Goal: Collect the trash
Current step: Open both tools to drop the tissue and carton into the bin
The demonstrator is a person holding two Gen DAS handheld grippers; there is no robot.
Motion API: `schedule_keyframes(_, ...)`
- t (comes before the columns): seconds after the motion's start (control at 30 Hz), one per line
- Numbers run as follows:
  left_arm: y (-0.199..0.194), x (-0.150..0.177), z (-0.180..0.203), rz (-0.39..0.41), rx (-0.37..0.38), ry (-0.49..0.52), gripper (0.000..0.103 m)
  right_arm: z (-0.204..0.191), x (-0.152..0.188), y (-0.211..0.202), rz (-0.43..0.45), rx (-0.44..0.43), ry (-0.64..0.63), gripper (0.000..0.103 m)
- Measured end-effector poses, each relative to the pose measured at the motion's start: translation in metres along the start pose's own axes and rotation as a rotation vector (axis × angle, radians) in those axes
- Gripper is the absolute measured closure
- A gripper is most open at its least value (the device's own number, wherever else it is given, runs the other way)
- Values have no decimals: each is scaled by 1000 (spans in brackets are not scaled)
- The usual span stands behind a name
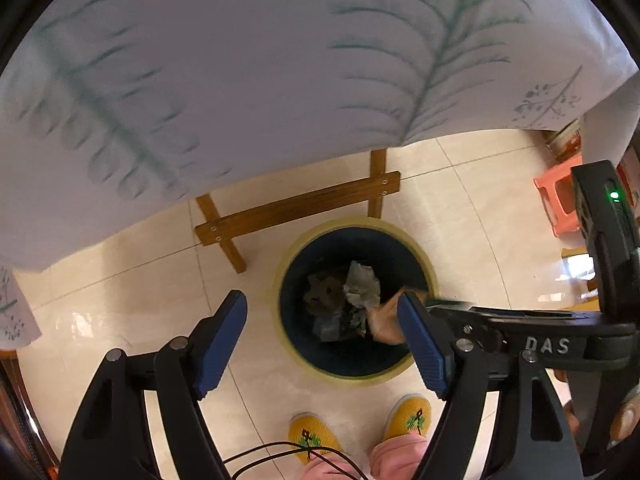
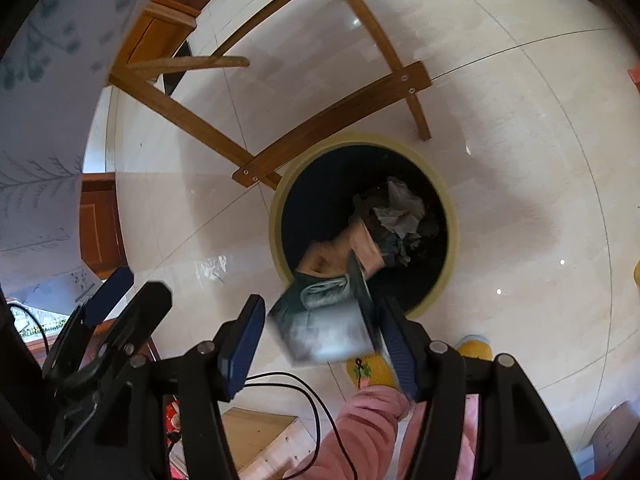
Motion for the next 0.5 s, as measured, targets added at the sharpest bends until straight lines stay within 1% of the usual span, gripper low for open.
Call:
schedule_keyframes(0.07,-5,5,-7,6,-3,-28,26,-5,-2,0,10,5,-9,25)
schedule_keyframes(0.17,-12,12,-14,6,-4,-64,26,-11,-4,-7,35,0,-15,25)
schedule_keyframes(0.23,-23,16,-14,7,-7,-75,25,-14,-4,-16,53,3,-15,25)
schedule_keyframes(0.33,-45,17,-11,19,-10,-82,25,-17,-2,-30,54,11,-9,25)
schedule_keyframes(0.5,-94,11,-1,54,-3,-92,25,-26,12,-82,79,8,-18,25)
Point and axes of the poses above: each gripper's, at about its wrist camera, not at the fingertips, and y roughly the way its jaws point, z to its right, x to its underside, the point moved 8 cm from there along y, roughly the way its jaws point, and after that the axes turned 13 degrees about x, right-handed, at the moved point
